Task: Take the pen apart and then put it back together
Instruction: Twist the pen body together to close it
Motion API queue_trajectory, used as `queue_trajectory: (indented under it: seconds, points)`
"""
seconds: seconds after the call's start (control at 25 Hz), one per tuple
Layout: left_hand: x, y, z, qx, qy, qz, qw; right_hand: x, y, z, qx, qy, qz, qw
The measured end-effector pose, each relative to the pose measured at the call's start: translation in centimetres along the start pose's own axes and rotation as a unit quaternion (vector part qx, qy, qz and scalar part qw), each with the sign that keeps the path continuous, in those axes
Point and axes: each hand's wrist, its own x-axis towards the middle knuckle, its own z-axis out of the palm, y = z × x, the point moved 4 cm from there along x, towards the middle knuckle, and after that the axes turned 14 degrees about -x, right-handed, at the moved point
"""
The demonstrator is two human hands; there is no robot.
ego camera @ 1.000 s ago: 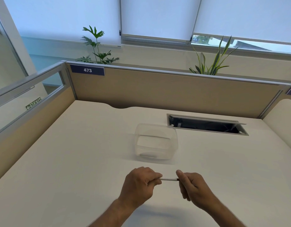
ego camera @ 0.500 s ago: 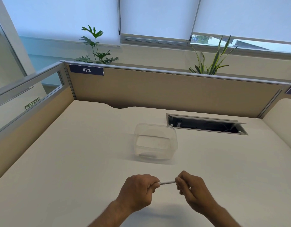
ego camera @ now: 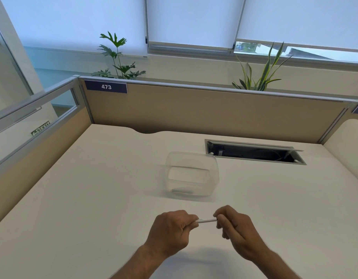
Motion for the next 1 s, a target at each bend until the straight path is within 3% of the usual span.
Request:
queue_trajectory:
  seconds: [0.28,0.6,0.88,1.0]
  points:
    - [0.1,-0.4,0.6,0.008,-0.027,-0.022,0.999,-0.2,0.4,0.7,-0.035,0.018,-0.018,0.999]
    - [0.6,0.3,0.0,-0.004,0.035,0.034,0.999,-0.2,-0.1,1.2,0.034,0.024,0.033,0.999]
    - [1.4,0.5,-0.4,0.013,0.053,0.045,0.998,0.2,-0.3,1.9,0.103,-0.037,0.112,0.988]
    - [1.2,0.3,-0.2,-0.004,0.029,0.04,0.999,0.6,0.0,1.3,0.08,-0.041,0.092,0.992]
